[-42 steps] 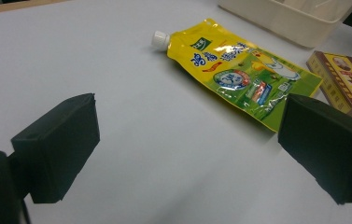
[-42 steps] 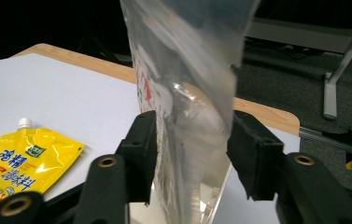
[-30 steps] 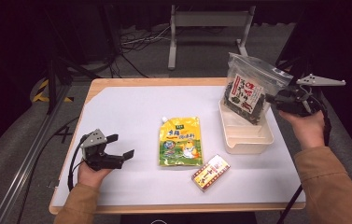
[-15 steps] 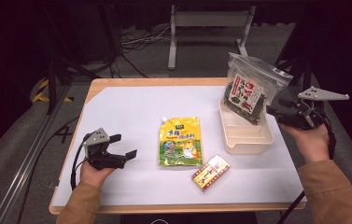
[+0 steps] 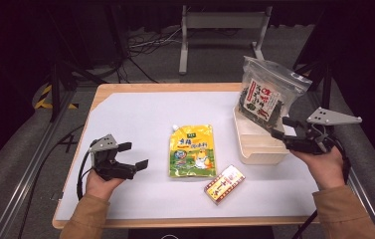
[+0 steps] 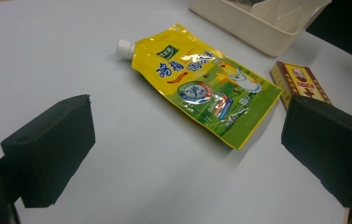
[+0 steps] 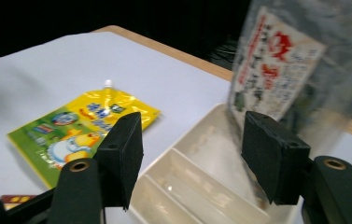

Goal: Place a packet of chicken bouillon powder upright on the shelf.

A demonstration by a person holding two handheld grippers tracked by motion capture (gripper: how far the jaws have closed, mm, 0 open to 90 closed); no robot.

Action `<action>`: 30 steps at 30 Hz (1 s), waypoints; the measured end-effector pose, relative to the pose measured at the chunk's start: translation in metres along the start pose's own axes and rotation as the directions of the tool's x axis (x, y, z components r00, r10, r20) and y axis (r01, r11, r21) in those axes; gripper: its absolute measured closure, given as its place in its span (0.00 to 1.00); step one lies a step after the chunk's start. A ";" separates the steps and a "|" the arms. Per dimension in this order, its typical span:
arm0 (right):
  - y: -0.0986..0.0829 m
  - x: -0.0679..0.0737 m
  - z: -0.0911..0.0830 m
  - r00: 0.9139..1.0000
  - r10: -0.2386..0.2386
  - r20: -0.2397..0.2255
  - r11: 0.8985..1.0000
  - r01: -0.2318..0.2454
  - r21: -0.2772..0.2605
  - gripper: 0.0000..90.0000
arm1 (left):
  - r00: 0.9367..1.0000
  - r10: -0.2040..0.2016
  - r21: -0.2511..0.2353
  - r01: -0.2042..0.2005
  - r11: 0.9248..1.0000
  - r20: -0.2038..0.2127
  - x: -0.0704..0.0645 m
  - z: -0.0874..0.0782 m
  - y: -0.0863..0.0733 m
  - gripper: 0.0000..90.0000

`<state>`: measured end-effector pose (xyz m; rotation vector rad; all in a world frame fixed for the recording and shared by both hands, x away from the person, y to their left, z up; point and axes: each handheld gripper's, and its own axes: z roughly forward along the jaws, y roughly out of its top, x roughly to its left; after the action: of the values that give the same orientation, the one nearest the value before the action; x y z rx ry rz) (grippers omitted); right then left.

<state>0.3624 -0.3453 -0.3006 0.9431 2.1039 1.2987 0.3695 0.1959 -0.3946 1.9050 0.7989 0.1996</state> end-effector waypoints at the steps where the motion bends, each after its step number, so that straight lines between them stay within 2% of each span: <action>1: -0.002 0.002 0.001 1.000 0.001 -0.026 1.000 -0.001 -0.002 0.42 | 1.000 -0.006 0.006 0.006 1.000 0.003 -0.002 0.001 0.001 0.03; 2: -0.003 0.006 0.001 0.999 -0.006 -0.045 1.000 0.006 0.000 0.43 | 1.000 0.007 0.005 -0.007 1.000 0.000 -0.003 0.001 0.002 0.03; 4: -0.006 0.011 0.001 0.998 -0.019 -0.058 1.000 0.018 -0.007 0.43 | 1.000 0.008 0.009 -0.008 1.000 0.003 -0.005 0.002 0.004 0.02; 7: -0.009 0.017 0.001 0.997 -0.010 -0.083 1.000 0.010 -0.009 0.43 | 1.000 0.011 0.008 -0.011 1.000 0.018 -0.009 0.005 0.006 0.01; 9: -0.011 0.021 0.002 0.996 -0.010 -0.091 1.000 0.010 -0.006 0.43 | 1.000 0.016 0.016 -0.017 1.000 0.014 -0.011 0.007 0.008 0.01; 13: -0.014 0.028 0.004 0.994 -0.018 -0.106 1.000 0.016 -0.015 0.43 | 1.000 0.001 0.038 -0.002 0.999 0.010 -0.013 0.011 0.012 0.02; 15: -0.014 0.031 0.007 0.992 -0.033 -0.119 0.999 0.034 0.009 0.43 | 1.000 -0.016 0.049 0.016 0.999 0.007 -0.013 0.014 0.014 0.02; 20: -0.015 0.037 0.007 0.991 -0.047 -0.127 0.999 0.049 0.006 0.43 | 0.997 -0.076 0.075 0.075 0.994 0.014 -0.011 0.026 0.019 0.03; 23: -0.016 0.040 0.008 0.990 -0.050 -0.129 0.999 0.052 0.008 0.43 | 0.993 -0.118 0.062 0.119 0.991 -0.016 -0.010 0.035 0.025 0.03; 25: -0.017 0.040 0.008 0.990 -0.052 -0.128 0.999 0.053 0.007 0.42 | 0.990 -0.142 0.052 0.143 0.988 -0.019 -0.009 0.040 0.029 0.06; 26: -0.017 0.041 0.008 0.990 -0.053 -0.128 0.999 0.054 0.007 0.42 | 0.988 -0.149 0.038 0.150 0.988 -0.031 -0.008 0.044 0.031 0.06; 30: -0.019 0.041 0.006 0.991 -0.050 -0.121 0.999 0.051 0.008 0.42 | 0.987 -0.157 0.028 0.158 0.987 -0.032 -0.007 0.057 0.036 0.09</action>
<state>0.3348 -0.3161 -0.3224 0.8291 2.2138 1.3497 0.4064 0.1396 -0.3888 1.8608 0.9725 0.1188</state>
